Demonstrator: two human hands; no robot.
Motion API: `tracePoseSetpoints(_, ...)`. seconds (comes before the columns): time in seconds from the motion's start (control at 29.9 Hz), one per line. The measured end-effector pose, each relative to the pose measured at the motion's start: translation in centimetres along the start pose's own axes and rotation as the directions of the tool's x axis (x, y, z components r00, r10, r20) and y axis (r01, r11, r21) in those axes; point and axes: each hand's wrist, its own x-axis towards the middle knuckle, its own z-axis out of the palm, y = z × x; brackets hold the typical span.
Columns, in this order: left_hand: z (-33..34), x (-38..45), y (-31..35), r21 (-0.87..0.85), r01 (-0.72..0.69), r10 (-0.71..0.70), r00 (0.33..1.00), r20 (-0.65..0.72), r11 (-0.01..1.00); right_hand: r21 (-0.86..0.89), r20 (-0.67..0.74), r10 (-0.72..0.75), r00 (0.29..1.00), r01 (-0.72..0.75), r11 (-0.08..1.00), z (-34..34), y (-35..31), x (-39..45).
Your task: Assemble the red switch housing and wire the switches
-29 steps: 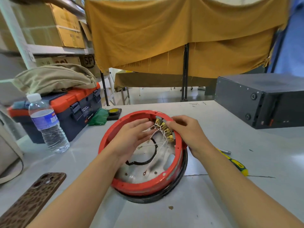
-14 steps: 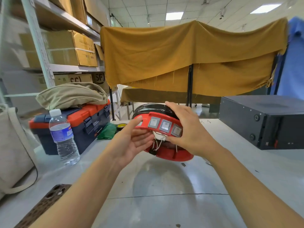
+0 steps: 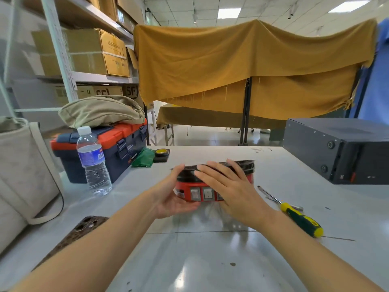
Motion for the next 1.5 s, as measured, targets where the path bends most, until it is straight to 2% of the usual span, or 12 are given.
tracePoseSetpoints(0.1, -0.5, 0.3, -1.1, 0.012, -0.024, 0.024, 1.0, 0.004, 1.0, 0.041, 0.043, 0.017, 0.999, -0.018, 0.999, 0.4, -0.3, -0.9)
tracePoseSetpoints(0.2, -0.7, 0.2, -1.9, 0.068, -0.09, 0.09, 0.996, -0.009, 0.994, 0.281, 0.065, 0.295, 0.953, -0.301, 0.911, -0.5, 0.0, -1.7)
tracePoseSetpoints(0.3, -1.0, 0.2, -2.3, 0.049, -0.14, 0.142, 0.989, -0.044, 0.989, 0.542, 0.108, 0.698, 0.708, -0.63, 0.556, -1.0, 0.6, -2.6)
tracePoseSetpoints(0.37, -1.0, 0.3, -2.5, 0.059, -0.169, 0.172, 0.984, -0.042, 0.984, 0.647, 0.318, 0.797, 0.513, -0.732, 0.213, -0.8, 0.7, -3.0)
tracePoseSetpoints(0.4, -1.1, 0.4, -2.8, 0.075, -0.185, 0.189, 0.981, -0.043, 0.98, 0.674, 0.417, 0.779, 0.468, -0.734, 0.08, -0.4, 0.6, -3.2)
tracePoseSetpoints(0.47, -1.3, 0.6, -3.2, 0.134, -0.221, 0.229, 0.972, -0.051, 0.966, 0.712, 0.49, 0.74, 0.461, -0.702, -0.034, 0.2, 0.5, -3.5)
tracePoseSetpoints(0.64, -2.4, 1.2, -4.7, 0.453, -0.258, 0.343, 0.932, -0.115, 0.853, 0.787, 0.498, 0.702, 0.508, -0.605, -0.121, 1.2, 0.3, -4.5)
tracePoseSetpoints(0.74, -2.2, 1.6, -5.3, 0.452, -0.359, 0.463, 0.875, -0.142, 0.817, 0.812, 0.502, 0.689, 0.522, -0.559, -0.168, 1.9, 0.3, -5.3)
tracePoseSetpoints(0.9, -2.5, 3.0, -6.9, 0.449, -0.396, 0.521, 0.83, -0.198, 0.801, 0.819, 0.528, 0.745, 0.408, -0.478, -0.318, 2.6, 0.6, -6.7)
tracePoseSetpoints(1.2, -2.8, 5.2, -8.3, 0.485, -0.468, 0.604, 0.779, -0.167, 0.738, 0.761, 0.511, 0.766, 0.389, -0.619, -0.193, 3.5, 0.5, -7.9)
tracePoseSetpoints(1.44, -3.7, 4.9, -8.7, 0.551, -0.508, 0.705, 0.671, -0.229, 0.662, 0.755, 0.439, 0.812, 0.385, -0.648, -0.101, 3.5, 0.3, -8.0)
tracePoseSetpoints(1.5, -4.3, 4.8, -8.9, 0.64, -0.477, 0.751, 0.611, -0.25, 0.602, 0.769, 0.38, 0.86, 0.341, -0.632, -0.089, 3.3, 0.4, -8.2)
